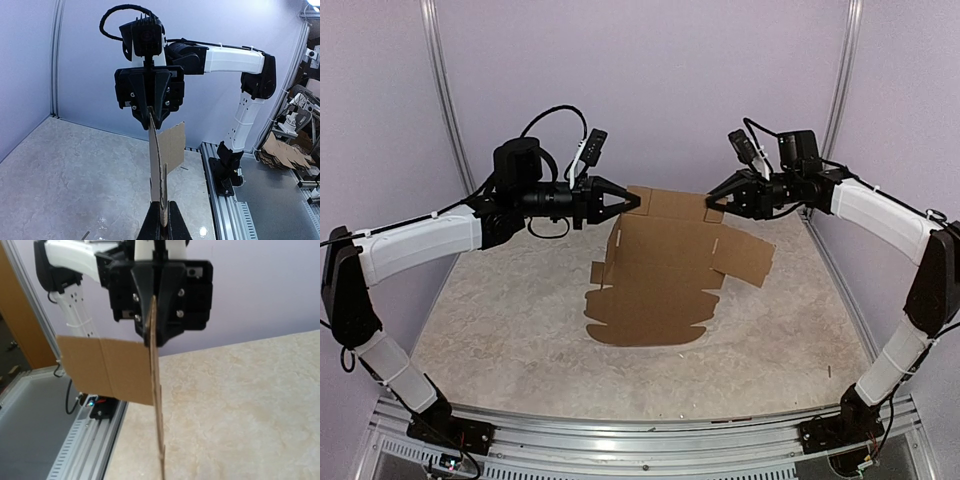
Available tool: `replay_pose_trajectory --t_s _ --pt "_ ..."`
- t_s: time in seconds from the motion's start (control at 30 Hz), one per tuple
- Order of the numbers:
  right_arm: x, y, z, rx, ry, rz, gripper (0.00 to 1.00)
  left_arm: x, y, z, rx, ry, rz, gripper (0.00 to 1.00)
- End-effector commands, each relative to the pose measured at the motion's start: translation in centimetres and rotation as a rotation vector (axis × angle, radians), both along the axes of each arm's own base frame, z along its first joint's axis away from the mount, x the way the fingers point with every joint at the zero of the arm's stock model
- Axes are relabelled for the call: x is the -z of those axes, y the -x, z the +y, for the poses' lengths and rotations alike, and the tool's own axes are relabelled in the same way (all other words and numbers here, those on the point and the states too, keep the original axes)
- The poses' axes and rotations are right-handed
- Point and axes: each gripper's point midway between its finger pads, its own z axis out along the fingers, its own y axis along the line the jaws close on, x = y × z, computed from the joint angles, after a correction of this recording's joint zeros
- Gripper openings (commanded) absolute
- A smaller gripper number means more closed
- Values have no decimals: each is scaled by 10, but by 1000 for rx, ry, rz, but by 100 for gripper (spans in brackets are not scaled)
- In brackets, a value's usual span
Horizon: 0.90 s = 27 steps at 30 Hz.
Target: Fold the paper box
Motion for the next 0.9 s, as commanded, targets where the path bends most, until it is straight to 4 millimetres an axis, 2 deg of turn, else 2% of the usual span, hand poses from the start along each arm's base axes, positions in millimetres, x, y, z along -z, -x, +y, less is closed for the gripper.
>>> replay_pose_trajectory --t_s 0.0,0.1,0.23,0.47,0.57,0.67,0.73,0.77,0.87 --pt "24 -7 3 18 69 22 14 4 3 0 25 -9 2 0" --pt "37 -8 2 20 116 21 14 3 4 2 28 -5 -4 0" --pt "50 -6 1 -3 153 46 10 2 4 4 25 2 -6 0" --pt "44 -2 0 -20 143 30 1 7 3 4 32 -3 6 0" --pt "39 -2 0 -20 136 26 0 10 0 3 22 -12 9 0" --pt "38 -2 0 -11 148 19 0 16 -12 3 -37 -44 13 26" --pt "38 -2 -3 -3 178 -11 0 24 -20 9 -114 -81 5 36" --pt "37 -1 -5 -5 186 -21 0 23 -21 17 -159 -92 -12 41" --pt "32 3 -13 -15 170 -17 0 40 -26 51 -307 -123 -13 48"
